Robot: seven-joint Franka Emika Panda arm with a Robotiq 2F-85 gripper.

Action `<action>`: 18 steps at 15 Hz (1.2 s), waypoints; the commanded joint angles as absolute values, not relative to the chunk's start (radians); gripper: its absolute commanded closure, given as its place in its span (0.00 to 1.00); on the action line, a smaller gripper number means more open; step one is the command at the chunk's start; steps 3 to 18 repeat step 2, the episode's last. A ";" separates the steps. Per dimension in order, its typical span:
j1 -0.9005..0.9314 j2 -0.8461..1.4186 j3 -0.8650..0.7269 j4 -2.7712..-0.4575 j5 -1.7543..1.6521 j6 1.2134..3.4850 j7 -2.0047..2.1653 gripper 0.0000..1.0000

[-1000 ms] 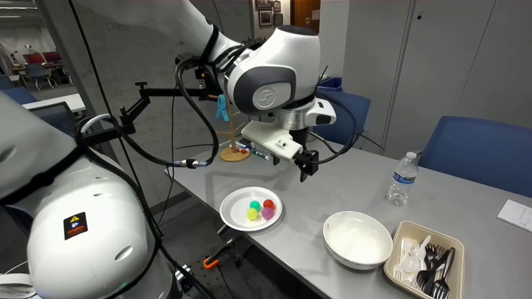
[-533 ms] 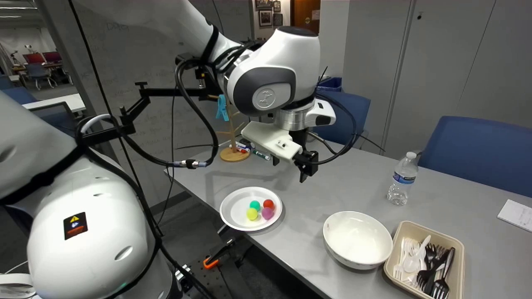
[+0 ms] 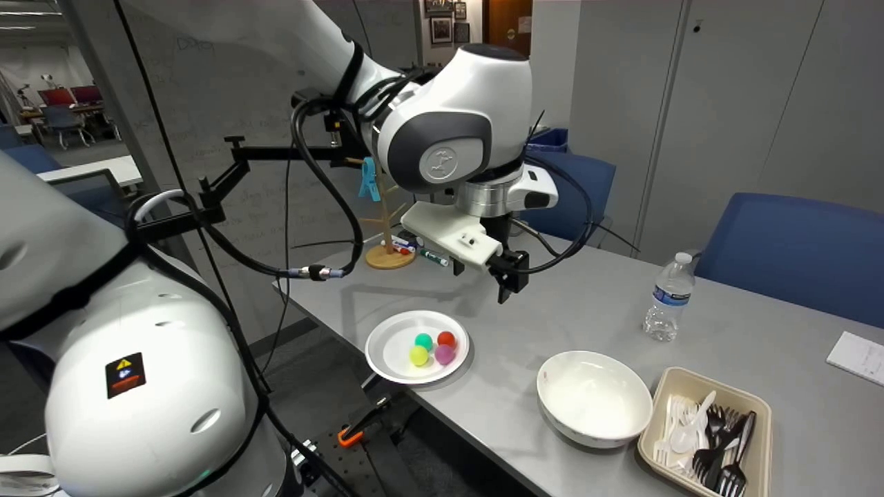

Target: Transfer the balls from the bowl to the plate

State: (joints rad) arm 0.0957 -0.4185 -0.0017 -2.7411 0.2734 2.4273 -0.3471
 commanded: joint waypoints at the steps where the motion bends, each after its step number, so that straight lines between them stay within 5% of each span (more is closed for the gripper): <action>1: 0.117 -0.420 -0.024 -2.740 0.258 2.426 -0.335 0.00; 18: 0.117 -0.420 -0.024 -2.740 0.258 2.426 -0.335 0.00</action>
